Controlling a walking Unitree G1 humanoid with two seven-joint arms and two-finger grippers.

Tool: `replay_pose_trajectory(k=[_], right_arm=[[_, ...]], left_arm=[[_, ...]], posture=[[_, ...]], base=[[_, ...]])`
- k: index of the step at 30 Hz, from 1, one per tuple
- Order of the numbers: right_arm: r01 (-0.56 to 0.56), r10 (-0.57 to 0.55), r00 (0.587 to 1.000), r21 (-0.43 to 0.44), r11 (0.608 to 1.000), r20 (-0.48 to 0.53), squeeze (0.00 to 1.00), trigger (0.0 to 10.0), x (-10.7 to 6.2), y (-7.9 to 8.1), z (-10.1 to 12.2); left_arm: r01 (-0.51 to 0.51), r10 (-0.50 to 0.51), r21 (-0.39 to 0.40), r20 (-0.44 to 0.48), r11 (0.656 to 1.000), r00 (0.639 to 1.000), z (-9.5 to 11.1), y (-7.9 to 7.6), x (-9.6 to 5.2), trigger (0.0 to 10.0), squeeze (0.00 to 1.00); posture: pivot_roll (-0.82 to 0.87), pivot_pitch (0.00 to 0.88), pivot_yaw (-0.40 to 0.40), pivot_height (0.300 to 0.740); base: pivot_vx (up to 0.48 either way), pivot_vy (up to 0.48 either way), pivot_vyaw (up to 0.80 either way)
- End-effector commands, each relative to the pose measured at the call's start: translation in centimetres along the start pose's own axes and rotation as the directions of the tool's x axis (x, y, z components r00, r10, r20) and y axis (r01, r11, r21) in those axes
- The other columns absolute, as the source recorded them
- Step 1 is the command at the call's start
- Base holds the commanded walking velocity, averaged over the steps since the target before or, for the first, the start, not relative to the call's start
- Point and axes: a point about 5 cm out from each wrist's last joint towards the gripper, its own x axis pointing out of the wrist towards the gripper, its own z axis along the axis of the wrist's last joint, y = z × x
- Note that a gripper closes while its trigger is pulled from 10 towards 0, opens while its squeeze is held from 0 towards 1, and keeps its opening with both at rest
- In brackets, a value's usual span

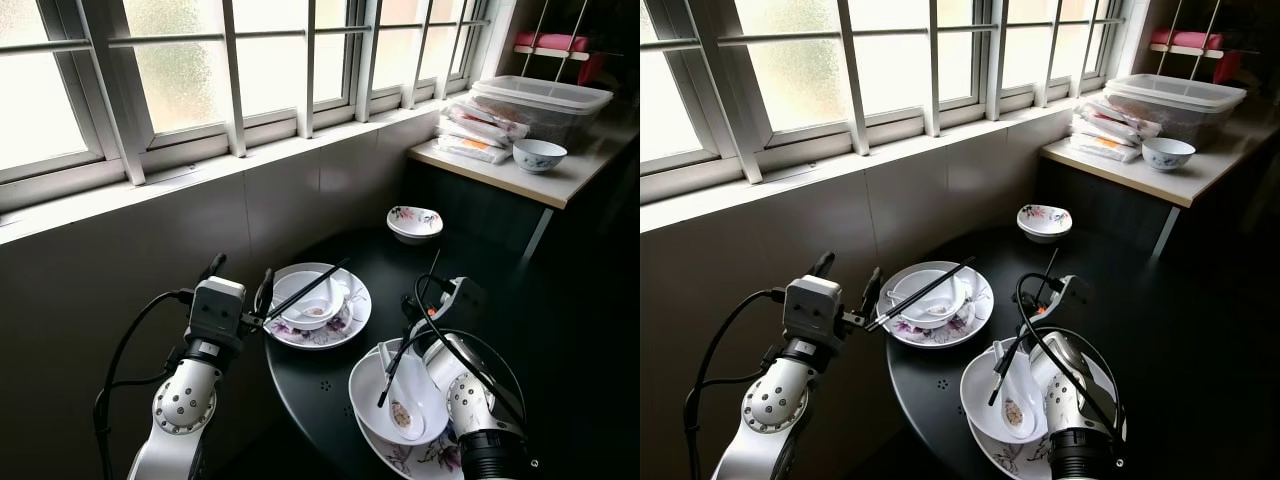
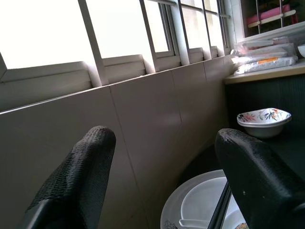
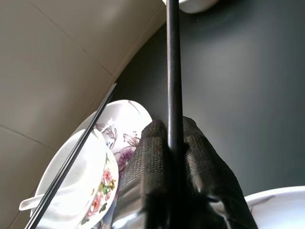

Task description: Kitchen organization

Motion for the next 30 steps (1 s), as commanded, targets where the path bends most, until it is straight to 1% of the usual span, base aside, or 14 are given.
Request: replay_pose_trajectory(k=[1,4,5,6,8,9,10,13,16,17,18,23,24,30], right_arm=[[-0.02,0.022,0.997,-0.027,0.999,0.073,0.0,0.0,0.1,1.1,1.7],[-0.022,0.028,0.991,-0.051,0.998,0.134,0.0,0.0,-0.1,1.5,3.0],[-0.04,0.052,0.984,-0.069,0.997,0.171,0.0,0.0,-0.3,2.0,3.7],[-0.083,0.105,0.969,-0.104,0.991,0.225,0.0,0.0,-0.6,3.0,4.8],[-0.103,0.13,0.961,-0.12,0.987,0.245,0.0,0.0,-0.7,3.4,5.1],[-0.141,0.184,0.937,-0.161,0.977,0.297,0.0,0.0,-1.1,4.3,5.9],[-0.141,0.184,0.937,-0.161,0.977,0.297,0.0,0.0,-1.1,4.3,5.9],[-0.181,0.292,0.862,-0.288,0.94,0.414,0.0,0.0,-2.3,6.2,7.5],[-0.222,0.38,0.815,-0.371,0.902,0.437,0.0,0.0,-3.1,7.8,8.2],[-0.222,0.38,0.815,-0.371,0.902,0.437,0.0,0.0,-3.1,7.8,8.2],[-0.203,0.405,0.795,-0.431,0.879,0.453,0.0,0.0,-3.4,8.2,8.4],[-0.214,0.414,0.795,-0.434,0.875,0.444,0.0,0.0,-3.4,8.2,8.0],[-0.219,0.415,0.798,-0.432,0.875,0.436,0.0,0.0,-3.4,8.2,7.8],[-0.233,0.426,0.802,-0.438,0.869,0.419,0.0,0.0,-3.4,8.2,7.3]], left_arm=[[0.004,-0.003,0.009,-0.019,1.0,1.0,-0.3,0.0,0.0,10.0,0.0],[0.004,-0.004,0.007,-0.019,1.0,1.0,-0.3,0.0,0.0,10.0,0.0],[0.003,-0.003,0.005,-0.019,1.0,1.0,-0.3,0.0,0.0,10.0,0.0],[0.0,0.0,0.001,-0.019,1.0,1.0,-0.3,0.0,0.0,10.0,0.0],[-0.002,0.001,-0.001,-0.02,1.0,1.0,-0.3,0.0,0.0,10.0,0.0],[-0.007,0.007,-0.01,-0.019,1.0,1.0,-0.3,0.0,0.0,10.0,0.0],[-0.007,0.007,-0.01,-0.019,1.0,1.0,-0.3,0.0,0.0,10.0,0.0],[-0.026,0.025,-0.032,-0.032,0.999,0.999,-0.4,0.3,0.1,10.0,0.0],[-0.054,0.05,-0.063,-0.068,0.997,0.996,-0.8,0.9,0.1,10.0,0.0],[-0.054,0.05,-0.063,-0.068,0.997,0.996,-0.8,0.9,0.1,10.0,0.0],[-0.059,0.054,-0.069,-0.068,0.996,0.996,-0.9,1.0,0.2,10.0,0.0],[-0.059,0.056,-0.065,-0.05,0.996,0.997,-0.6,1.0,0.2,10.0,0.0],[-0.057,0.056,-0.052,-0.028,0.997,0.998,-0.3,1.0,0.2,10.0,0.0],[-0.06,0.059,-0.059,-0.023,0.996,0.998,-0.2,1.0,0.3,10.0,0.0]], posture=[[0.03,0.0,-0.03,0.74],[0.02,0.0,-0.029,0.74],[0.02,0.0,-0.029,0.74],[0.02,0.0,-0.028,0.74],[0.02,0.0,-0.028,0.74],[0.02,0.0,-0.026,0.74],[0.02,0.0,-0.026,0.74],[0.02,0.0,-0.027,0.74],[0.02,0.0,-0.03,0.74],[0.02,0.0,-0.03,0.74],[0.02,0.0,-0.031,0.74],[0.03,0.0,-0.033,0.74],[0.03,0.0,-0.033,0.74],[0.02,0.0,-0.031,0.74]], base=[[0.0,0.0,0.0],[0.0,0.0,0.0],[0.0,0.0,0.0],[0.0,0.0,0.0],[0.0,0.0,0.0],[0.0,0.0,0.0],[0.0,0.0,0.0],[0.0,0.0,0.0],[0.0,0.16,0.26],[0.0,0.48,0.77],[0.0,0.48,0.79],[0.0,0.406,0.79],[0.0,0.0,0.79],[0.0,0.0,0.79]])
